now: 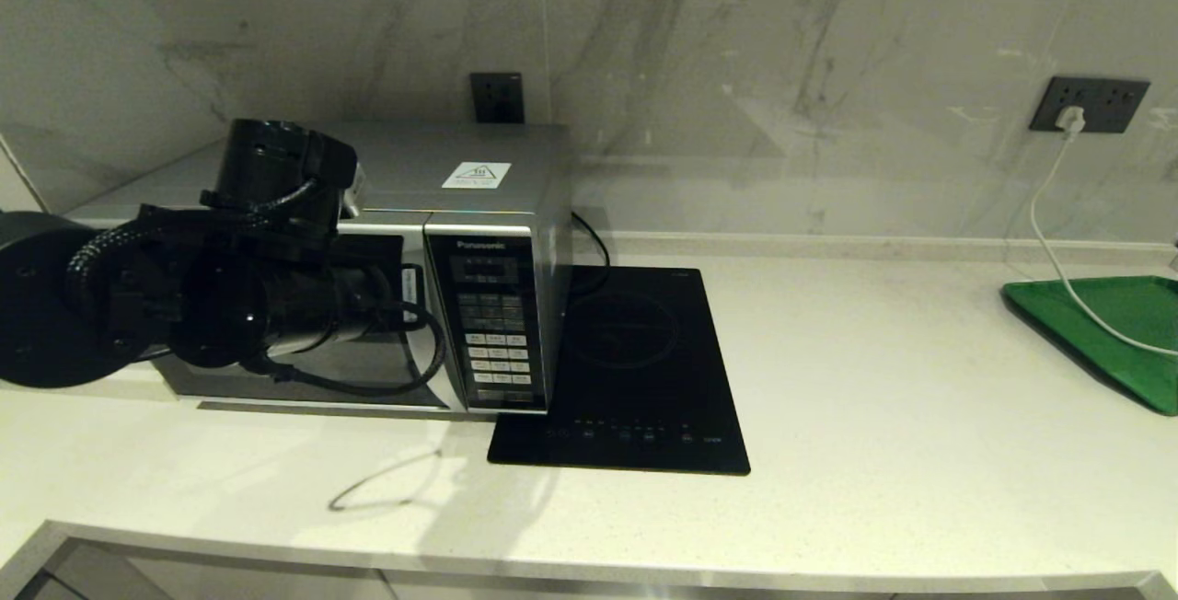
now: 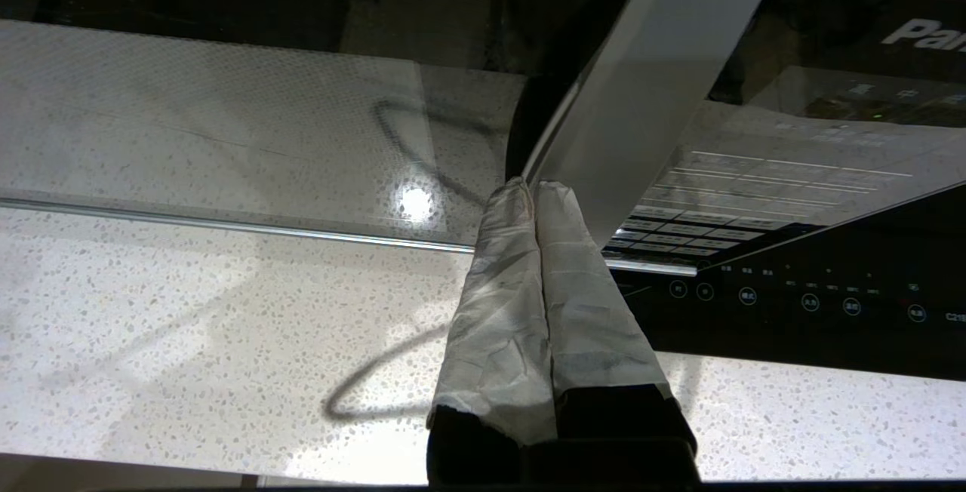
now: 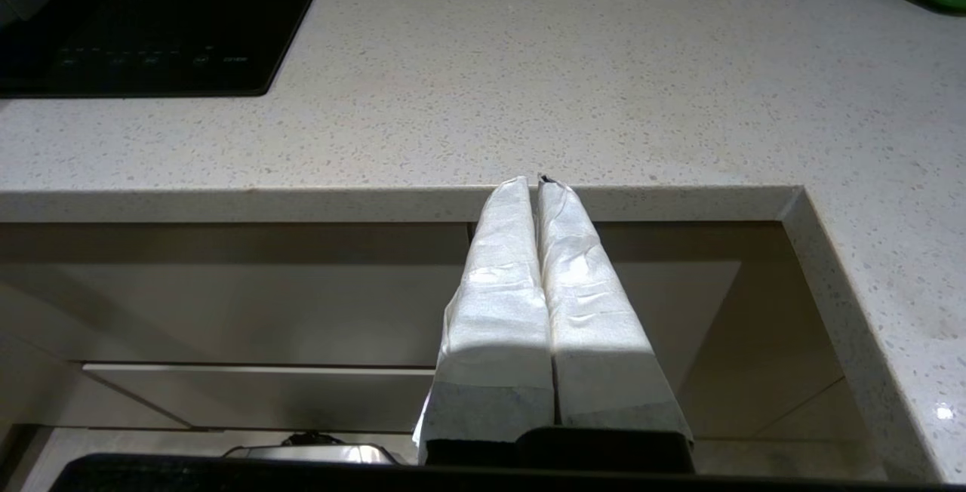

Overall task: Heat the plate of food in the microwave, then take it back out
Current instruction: Close the microwave oven, then open the microwave oven

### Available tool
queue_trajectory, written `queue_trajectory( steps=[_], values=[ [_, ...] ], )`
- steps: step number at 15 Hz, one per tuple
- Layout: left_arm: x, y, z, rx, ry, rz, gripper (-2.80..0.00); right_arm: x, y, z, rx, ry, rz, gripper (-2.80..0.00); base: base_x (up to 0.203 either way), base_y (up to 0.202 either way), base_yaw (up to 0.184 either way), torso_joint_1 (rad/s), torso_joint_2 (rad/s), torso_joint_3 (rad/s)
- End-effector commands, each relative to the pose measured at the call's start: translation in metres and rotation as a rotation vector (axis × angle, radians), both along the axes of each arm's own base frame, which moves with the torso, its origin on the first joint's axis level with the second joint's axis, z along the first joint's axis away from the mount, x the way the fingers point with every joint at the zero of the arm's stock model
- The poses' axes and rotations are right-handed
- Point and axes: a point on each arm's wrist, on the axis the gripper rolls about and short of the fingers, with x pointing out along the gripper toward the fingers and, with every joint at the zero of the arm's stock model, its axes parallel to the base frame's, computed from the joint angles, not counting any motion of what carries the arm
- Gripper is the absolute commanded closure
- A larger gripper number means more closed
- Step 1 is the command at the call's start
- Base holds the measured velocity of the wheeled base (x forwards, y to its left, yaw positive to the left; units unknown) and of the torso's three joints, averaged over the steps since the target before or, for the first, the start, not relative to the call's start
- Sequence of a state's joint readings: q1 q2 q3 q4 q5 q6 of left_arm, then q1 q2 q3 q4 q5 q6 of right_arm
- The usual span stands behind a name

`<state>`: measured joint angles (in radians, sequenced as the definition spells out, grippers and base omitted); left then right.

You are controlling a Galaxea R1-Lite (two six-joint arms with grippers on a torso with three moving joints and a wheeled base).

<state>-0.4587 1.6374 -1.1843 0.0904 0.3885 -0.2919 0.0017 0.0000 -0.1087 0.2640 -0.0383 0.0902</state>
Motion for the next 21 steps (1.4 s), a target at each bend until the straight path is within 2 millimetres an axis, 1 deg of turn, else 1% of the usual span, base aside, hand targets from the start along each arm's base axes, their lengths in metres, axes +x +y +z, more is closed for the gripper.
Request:
queue_trajectory(
  steps=[1, 2, 3, 6, 8, 10, 12, 13, 16, 18, 19, 21],
  values=[
    [-0.002, 0.0, -0.001, -0.006, 0.003, -0.002, 0.0, 0.0, 0.0, 0.0, 0.0, 0.001, 0.0, 0.0, 0.0, 0.0, 0.0, 0.0, 0.0, 0.0],
    [-0.007, 0.001, 0.0, -0.007, 0.002, -0.009, 0.0, 0.0, 0.0, 0.0, 0.0, 0.003, 0.0, 0.0, 0.0, 0.0, 0.0, 0.0, 0.0, 0.0],
    [-0.016, 0.002, 0.002, -0.009, -0.002, -0.021, 0.0, 0.0, 0.0, 0.0, 0.0, 0.001, 0.0, 0.0, 0.0, 0.0, 0.0, 0.0, 0.0, 0.0],
    [-0.055, 0.008, 0.007, -0.015, -0.001, -0.086, 0.0, 0.0, 0.0, 0.0, 0.0, 0.003, 0.0, 0.0, 0.0, 0.0, 0.0, 0.0, 0.0, 0.0],
    [-0.083, 0.019, 0.007, -0.005, 0.023, -0.11, 0.0, 0.0, 0.0, 0.0, 0.0, 0.001, 0.0, 0.0, 0.0, 0.0, 0.0, 0.0, 0.0, 0.0],
    [-0.109, 0.033, -0.004, 0.007, 0.063, -0.136, 0.0, 0.0, 0.0, 0.0, 0.0, 0.002, 0.0, 0.0, 0.0, 0.0, 0.0, 0.0, 0.0, 0.0],
    [-0.125, 0.042, -0.023, 0.041, 0.117, -0.147, 0.0, 0.0, 0.0, 0.0, 0.0, 0.001, 0.0, 0.0, 0.0, 0.0, 0.0, 0.0, 0.0, 0.0],
    [-0.134, 0.048, -0.029, 0.055, 0.122, -0.154, 0.0, 0.0, 0.0, 0.0, 0.0, 0.001, 0.0, 0.0, 0.0, 0.0, 0.0, 0.0, 0.0, 0.0],
    [-0.157, 0.061, -0.038, 0.091, 0.1, -0.19, 0.0, 0.0, 0.0, 0.0, 0.0, 0.003, 0.0, 0.0, 0.0, 0.0, 0.0, 0.0, 0.0, 0.0],
    [-0.159, 0.059, -0.042, 0.1, 0.11, -0.213, 0.0, 0.0, 0.0, 0.0, 0.0, 0.003, 0.0, 0.0, 0.0, 0.0, 0.0, 0.0, 0.0, 0.0],
    [-0.156, 0.057, -0.043, 0.099, 0.108, -0.218, 0.0, 0.0, 0.0, 0.0, 0.0, 0.002, 0.0, 0.0, 0.0, 0.0, 0.0, 0.0, 0.0, 0.0],
    [-0.141, 0.046, -0.053, 0.108, 0.12, -0.221, 0.0, 0.0, 0.0, 0.0, 0.0, 0.001, 0.0, 0.0, 0.0, 0.0, 0.0, 0.0, 0.0, 0.0]
  ],
)
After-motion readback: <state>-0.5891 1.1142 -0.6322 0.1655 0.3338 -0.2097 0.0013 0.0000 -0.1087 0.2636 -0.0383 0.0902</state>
